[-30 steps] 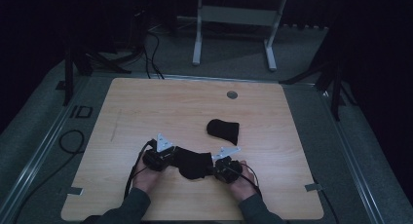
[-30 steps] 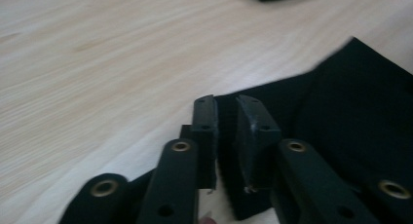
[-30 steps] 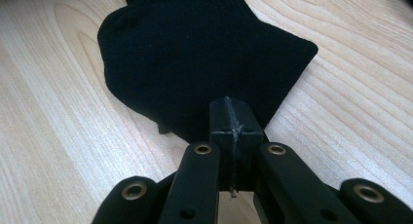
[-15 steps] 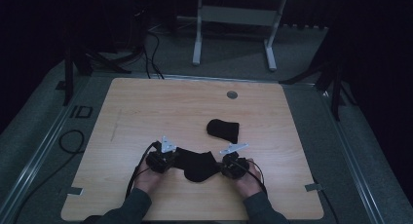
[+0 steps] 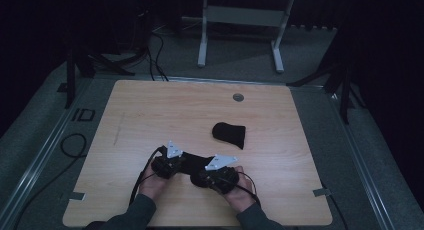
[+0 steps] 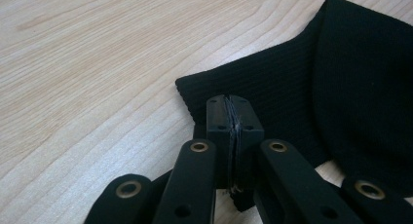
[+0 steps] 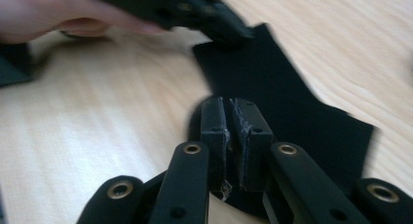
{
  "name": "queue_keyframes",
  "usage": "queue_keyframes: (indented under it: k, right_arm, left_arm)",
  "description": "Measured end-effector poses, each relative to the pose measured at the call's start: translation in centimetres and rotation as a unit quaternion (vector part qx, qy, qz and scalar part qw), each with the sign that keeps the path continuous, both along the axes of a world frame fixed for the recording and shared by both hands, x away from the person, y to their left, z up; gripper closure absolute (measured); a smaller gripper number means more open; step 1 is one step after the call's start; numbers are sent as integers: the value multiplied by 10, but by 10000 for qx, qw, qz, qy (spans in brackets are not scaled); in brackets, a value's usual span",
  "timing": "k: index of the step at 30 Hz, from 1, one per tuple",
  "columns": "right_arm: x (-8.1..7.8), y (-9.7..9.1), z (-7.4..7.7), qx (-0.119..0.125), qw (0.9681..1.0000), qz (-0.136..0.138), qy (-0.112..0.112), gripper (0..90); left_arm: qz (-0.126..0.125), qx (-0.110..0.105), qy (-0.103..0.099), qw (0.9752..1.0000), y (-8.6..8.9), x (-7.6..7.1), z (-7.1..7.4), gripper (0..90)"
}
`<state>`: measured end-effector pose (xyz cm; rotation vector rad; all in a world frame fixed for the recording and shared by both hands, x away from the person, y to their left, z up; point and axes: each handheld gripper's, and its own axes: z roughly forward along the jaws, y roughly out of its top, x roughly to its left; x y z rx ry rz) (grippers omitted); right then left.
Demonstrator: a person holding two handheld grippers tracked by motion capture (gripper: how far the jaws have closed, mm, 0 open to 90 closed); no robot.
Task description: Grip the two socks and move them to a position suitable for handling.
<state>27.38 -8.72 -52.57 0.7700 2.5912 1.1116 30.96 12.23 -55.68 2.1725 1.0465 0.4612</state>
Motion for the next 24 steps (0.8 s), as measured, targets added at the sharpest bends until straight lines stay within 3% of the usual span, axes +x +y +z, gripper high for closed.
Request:
queue_keyframes:
  k: [1, 6, 7, 11, 13, 17, 21, 24]
  right_arm:
    - [-3, 7, -3, -61, 9999, 112, 8, 814]
    - [-4, 14, -11, -157, 9997, 172, 75, 767]
    - [-3, 18, -17, -238, 9995, 186, 109, 713]
    - [-2, 23, -26, -428, 9987, 195, 199, 652]
    - [-3, 25, -29, -496, 9985, 173, 128, 665]
    - [-2, 27, -29, -570, 9984, -33, 52, 810]
    - [2, 22, -28, -371, 9988, -165, 267, 858]
    - [4, 15, -20, -208, 9992, -217, 267, 861]
  left_arm:
    - [2, -4, -3, 10000, 0, 0, 0, 890]
    - [-6, -12, 5, 10000, 0, 0, 0, 890]
    - [-6, -13, 6, 10000, 0, 0, 0, 890]
    - [-2, -22, 1, 10000, -1, 0, 0, 890]
    - [1, -24, -6, 10000, -1, 0, -1, 890]
    - [-3, -25, -11, 10000, -1, 0, -1, 890]
    - [-16, -35, -8, 10000, -1, 0, -1, 889]
    - [-42, -62, 6, 10000, 0, 0, -1, 889]
